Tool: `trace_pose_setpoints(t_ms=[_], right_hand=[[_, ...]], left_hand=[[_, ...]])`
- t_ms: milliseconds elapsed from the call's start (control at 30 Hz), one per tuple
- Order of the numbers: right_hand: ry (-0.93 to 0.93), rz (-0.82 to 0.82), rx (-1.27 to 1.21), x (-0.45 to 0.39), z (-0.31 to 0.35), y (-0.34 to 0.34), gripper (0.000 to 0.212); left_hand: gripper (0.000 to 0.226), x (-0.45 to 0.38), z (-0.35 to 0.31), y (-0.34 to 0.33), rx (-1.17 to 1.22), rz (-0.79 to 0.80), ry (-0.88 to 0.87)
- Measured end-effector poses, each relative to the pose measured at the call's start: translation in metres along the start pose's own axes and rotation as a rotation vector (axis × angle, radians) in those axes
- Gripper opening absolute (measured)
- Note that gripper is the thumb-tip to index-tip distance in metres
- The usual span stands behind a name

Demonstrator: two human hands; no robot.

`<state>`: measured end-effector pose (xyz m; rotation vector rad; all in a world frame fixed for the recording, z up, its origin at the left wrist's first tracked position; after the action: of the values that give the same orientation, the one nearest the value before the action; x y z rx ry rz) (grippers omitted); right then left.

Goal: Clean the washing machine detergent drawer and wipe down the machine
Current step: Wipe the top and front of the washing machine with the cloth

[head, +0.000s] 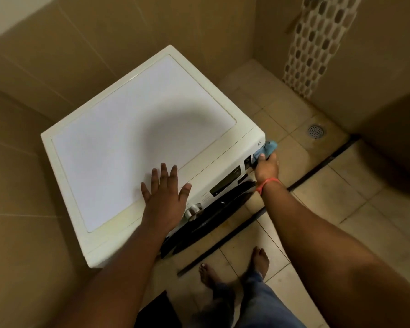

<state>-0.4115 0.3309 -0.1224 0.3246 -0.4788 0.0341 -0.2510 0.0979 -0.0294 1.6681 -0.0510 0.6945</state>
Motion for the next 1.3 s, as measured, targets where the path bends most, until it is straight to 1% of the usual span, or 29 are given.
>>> trace_pose_setpoints(t_ms=[67, 100, 167, 200, 267, 367, 433, 500, 567, 633, 700, 767, 800, 833, 900, 967, 1033, 1100, 1133, 1200, 1300], right_hand=[[-0.066, 0.000, -0.112, 0.016, -0.010, -0.012, 0.023], [-0.093, 0.018, -0.146, 0.024, -0.011, -0.018, 0.021], [-0.113, 0.075, -0.146, 0.042, -0.014, -0.028, 0.026], [-0.104, 0.106, -0.134, 0.052, -0.014, -0.033, 0.032], [-0.029, 0.164, -0.116, 0.072, -0.007, -0.037, 0.037], [0.061, 0.219, -0.041, 0.086, 0.004, -0.034, 0.036], [0.085, 0.205, -0.023, 0.081, 0.004, -0.033, 0.035], [0.057, 0.156, -0.021, 0.077, 0.000, -0.036, 0.033], [0.077, 0.166, 0.018, 0.086, -0.006, -0.048, 0.031], [0.174, 0.234, 0.129, 0.109, -0.010, -0.065, 0.027], [0.348, 0.296, 0.238, 0.138, -0.004, -0.076, 0.017], [0.554, 0.305, 0.311, 0.163, 0.010, -0.086, 0.016], [0.623, 0.300, 0.351, 0.169, 0.015, -0.091, 0.018], [0.646, 0.278, 0.381, 0.171, 0.019, -0.094, 0.021], [0.551, 0.191, 0.351, 0.168, 0.019, -0.094, 0.025], [0.350, 0.103, 0.184, 0.164, 0.010, -0.090, 0.028], [0.094, 0.080, -0.033, 0.155, -0.015, -0.091, 0.034], [-0.170, 0.174, -0.245, 0.151, -0.049, -0.103, 0.036], [-0.255, 0.235, -0.327, 0.153, -0.063, -0.112, 0.034], [-0.358, 0.309, -0.464, 0.161, -0.082, -0.125, 0.030], [-0.472, 0.338, -0.598, 0.177, -0.085, -0.137, 0.030]], left_hand=[[0.079, 0.003, -0.003, -0.004, 0.003, 0.002, 0.012], [0.078, 0.005, -0.004, -0.006, 0.005, 0.000, 0.017], [0.078, 0.011, -0.003, -0.009, 0.015, -0.003, 0.030], [0.078, 0.013, -0.002, -0.010, 0.027, -0.002, 0.037], [0.078, 0.019, 0.001, -0.010, 0.039, 0.002, 0.052], [0.079, 0.025, 0.007, -0.010, 0.026, -0.002, 0.062], [0.079, 0.027, 0.013, -0.009, 0.021, -0.010, 0.054], [0.079, 0.030, 0.020, -0.009, 0.008, -0.022, 0.048], [0.081, 0.033, 0.028, -0.009, 0.012, -0.030, 0.049], [0.082, 0.039, 0.037, -0.011, 0.027, -0.034, 0.041], [0.080, 0.046, 0.048, -0.016, 0.025, -0.036, 0.019], [0.077, 0.055, 0.063, -0.021, 0.016, -0.053, -0.007], [0.076, 0.059, 0.072, -0.023, 0.012, -0.067, -0.014], [0.077, 0.063, 0.080, -0.025, 0.012, -0.078, -0.018], [0.079, 0.070, 0.096, -0.026, 0.009, -0.086, -0.017], [0.083, 0.076, 0.111, -0.026, -0.002, -0.091, -0.009], [0.087, 0.081, 0.124, -0.026, -0.004, -0.093, 0.003], [0.089, 0.086, 0.135, -0.026, 0.008, -0.109, 0.011], [0.087, 0.089, 0.141, -0.027, 0.016, -0.115, 0.013], [0.083, 0.093, 0.150, -0.028, 0.035, -0.115, 0.018], [0.081, 0.100, 0.159, -0.032, 0.036, -0.122, 0.014]])
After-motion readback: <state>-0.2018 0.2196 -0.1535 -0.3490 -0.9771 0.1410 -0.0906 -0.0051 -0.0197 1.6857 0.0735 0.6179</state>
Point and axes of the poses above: each hand's wrist, its own x-axis away from the middle knuckle, its own y-axis out of the back of the hand, z = x × y, the point moved 5 cm from there along -x, towards the middle knuckle, and after that the axes turned 9 degrees about z, right-handed, at the moved point
